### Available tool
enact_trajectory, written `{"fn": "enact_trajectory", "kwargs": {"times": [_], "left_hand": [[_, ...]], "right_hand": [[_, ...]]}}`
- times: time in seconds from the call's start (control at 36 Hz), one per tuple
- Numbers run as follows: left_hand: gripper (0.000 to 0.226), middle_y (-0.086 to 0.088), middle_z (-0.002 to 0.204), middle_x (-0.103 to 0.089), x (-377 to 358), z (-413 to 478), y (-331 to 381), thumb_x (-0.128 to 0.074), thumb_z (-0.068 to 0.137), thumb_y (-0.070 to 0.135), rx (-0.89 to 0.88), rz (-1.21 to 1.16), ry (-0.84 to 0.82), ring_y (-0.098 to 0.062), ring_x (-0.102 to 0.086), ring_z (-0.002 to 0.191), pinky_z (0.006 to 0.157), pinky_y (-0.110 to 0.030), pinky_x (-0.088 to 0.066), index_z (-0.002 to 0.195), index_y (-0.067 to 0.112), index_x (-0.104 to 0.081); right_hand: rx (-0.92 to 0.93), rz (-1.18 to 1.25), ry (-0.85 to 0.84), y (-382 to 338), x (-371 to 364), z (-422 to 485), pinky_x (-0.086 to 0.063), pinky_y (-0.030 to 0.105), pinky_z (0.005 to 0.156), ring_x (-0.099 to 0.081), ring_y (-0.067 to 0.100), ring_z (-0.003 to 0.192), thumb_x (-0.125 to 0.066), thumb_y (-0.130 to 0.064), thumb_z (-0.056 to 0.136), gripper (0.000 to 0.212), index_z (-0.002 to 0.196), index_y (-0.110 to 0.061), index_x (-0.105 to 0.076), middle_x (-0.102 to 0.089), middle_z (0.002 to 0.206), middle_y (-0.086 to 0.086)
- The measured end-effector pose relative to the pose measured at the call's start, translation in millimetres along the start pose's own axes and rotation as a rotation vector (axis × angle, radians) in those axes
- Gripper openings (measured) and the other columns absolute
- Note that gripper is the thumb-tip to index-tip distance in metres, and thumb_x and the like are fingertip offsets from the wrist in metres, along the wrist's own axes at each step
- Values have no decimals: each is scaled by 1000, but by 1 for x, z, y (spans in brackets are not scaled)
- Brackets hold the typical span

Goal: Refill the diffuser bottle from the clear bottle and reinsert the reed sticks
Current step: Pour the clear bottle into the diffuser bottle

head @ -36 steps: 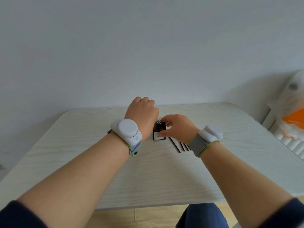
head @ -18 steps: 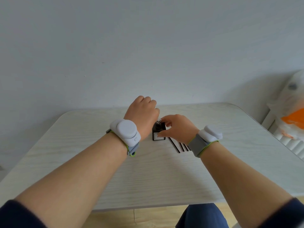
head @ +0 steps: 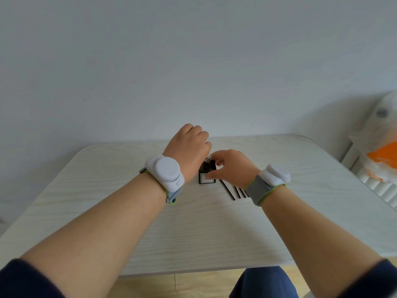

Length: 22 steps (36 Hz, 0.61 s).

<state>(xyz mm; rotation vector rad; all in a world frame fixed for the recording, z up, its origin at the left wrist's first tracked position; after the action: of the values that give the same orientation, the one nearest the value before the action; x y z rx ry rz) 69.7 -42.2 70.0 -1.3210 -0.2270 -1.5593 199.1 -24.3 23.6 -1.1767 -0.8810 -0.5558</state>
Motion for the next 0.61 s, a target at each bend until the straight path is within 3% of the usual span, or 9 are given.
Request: {"fn": "enact_trajectory", "kwargs": {"times": [0.33,0.5,0.61], "left_hand": [[68,2,73,-60,2,2,4,-1,61,-1,-53,28,70,-22,-57,74,71,-32,-47,69,17,-66],[64,2,73,-59,4,3,5,-4,62,-2,-66,67,73,-23,-55,74,75,-30,-30,68,17,-65],[65,3,73,-59,5,2,6,-2,64,-1,-77,73,76,-22,-55,75,76,-29,-35,68,18,-64]], "right_hand": [[4,-17,3,-1,0,0,-49,28,82,-60,14,98,-75,-33,76,42,116,-26,-65,-59,94,-8],[8,-26,7,-2,1,0,-45,24,77,-59,14,97,-74,-33,76,40,115,-26,-66,-58,93,-8],[9,-35,5,-3,2,-1,-46,26,79,-59,15,98,-74,-33,77,42,116,-24,-65,-57,93,-9]]}}
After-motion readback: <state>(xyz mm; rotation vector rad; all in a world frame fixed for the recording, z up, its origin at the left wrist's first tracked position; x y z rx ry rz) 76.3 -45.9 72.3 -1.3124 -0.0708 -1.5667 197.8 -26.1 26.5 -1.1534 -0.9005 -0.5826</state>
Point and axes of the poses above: each hand's wrist, its own z-axis towards the middle knuckle, its own x-axis out of the back of the hand, y = z × x, the point moved 3 cm from there along z, towards the middle knuckle
